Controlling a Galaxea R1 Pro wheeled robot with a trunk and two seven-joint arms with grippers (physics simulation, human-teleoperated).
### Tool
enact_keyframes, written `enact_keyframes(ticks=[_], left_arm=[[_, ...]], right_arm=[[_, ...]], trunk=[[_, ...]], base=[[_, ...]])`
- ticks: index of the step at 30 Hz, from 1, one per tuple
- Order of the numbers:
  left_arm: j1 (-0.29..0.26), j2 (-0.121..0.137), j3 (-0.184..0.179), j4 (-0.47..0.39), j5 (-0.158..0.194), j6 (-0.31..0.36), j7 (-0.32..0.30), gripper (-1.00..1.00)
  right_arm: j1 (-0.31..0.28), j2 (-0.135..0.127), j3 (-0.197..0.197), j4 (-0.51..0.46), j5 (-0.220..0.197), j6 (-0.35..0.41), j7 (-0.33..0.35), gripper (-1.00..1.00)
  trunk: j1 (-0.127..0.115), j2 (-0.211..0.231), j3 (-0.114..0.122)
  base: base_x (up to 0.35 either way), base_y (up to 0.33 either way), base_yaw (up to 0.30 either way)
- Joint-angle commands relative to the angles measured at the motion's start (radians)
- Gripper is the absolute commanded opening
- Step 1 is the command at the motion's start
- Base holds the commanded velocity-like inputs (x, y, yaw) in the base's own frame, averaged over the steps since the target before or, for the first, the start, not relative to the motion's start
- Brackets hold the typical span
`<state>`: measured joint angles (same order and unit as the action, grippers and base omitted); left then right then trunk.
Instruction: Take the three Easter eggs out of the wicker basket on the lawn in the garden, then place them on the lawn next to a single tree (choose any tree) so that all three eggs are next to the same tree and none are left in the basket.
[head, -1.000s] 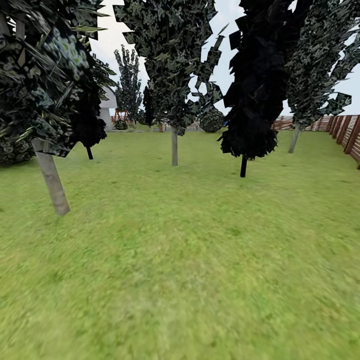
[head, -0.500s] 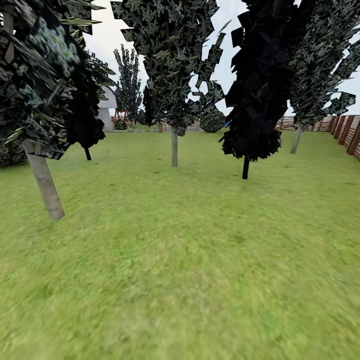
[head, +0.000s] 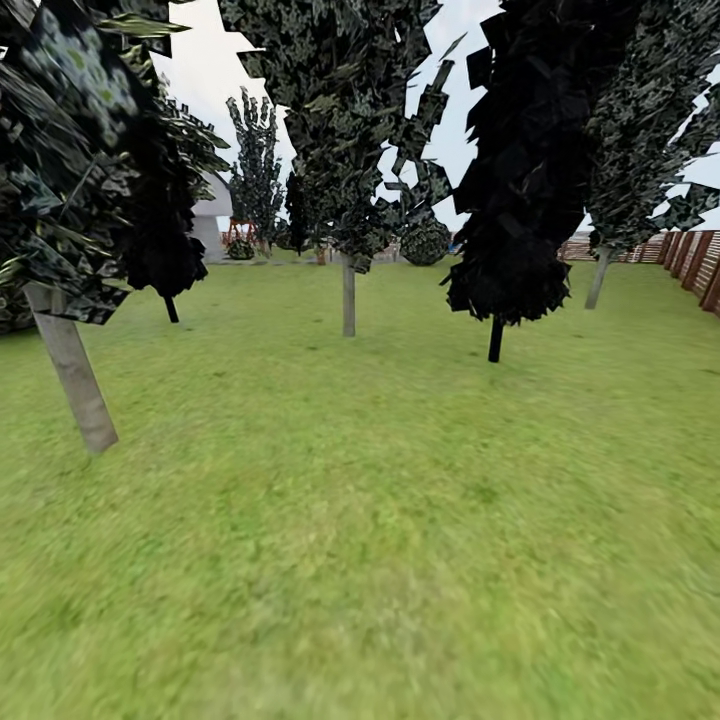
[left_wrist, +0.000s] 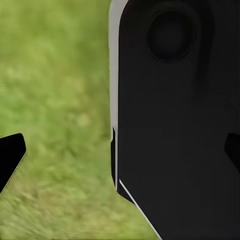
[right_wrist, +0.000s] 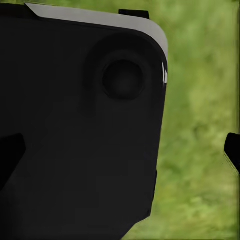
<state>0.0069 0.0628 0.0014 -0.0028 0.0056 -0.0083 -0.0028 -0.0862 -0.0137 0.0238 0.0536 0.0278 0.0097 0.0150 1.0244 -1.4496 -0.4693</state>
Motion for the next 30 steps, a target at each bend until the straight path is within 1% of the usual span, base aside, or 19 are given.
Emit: enact_keyframes(ticks=[1,16,23,30], left_arm=[[0.0,0.0,0.0,0.0,0.001,-0.001,0.0,1.0],[0.0,0.001,0.001,0.0,0.002,-0.001,0.0,1.0],[0.0,0.0,0.001,0.0,0.002,-0.001,0.001,1.0],[0.0,-0.001,0.002,0.0,0.002,-0.001,0.001,1.0]], right_arm=[[-0.001,0.0,0.002,0.002,0.003,0.001,0.001,1.0],[-0.001,0.0,0.001,0.002,0.003,0.001,0.002,1.0],[-0.001,0.0,0.001,0.003,0.003,-0.002,0.003,1.0],[-0.001,0.0,0.001,0.003,0.003,-0.003,0.003,1.0]], trunk=[[0.001,0.0,-0.001],[0.001,0.0,-0.001],[0.001,0.0,-0.001],[0.001,0.0,-0.001]], base=[[0.337,0.0,0.0],[0.338,0.0,-0.006],[0.298,0.0,-0.264],[0.175,0.0,-0.299]])
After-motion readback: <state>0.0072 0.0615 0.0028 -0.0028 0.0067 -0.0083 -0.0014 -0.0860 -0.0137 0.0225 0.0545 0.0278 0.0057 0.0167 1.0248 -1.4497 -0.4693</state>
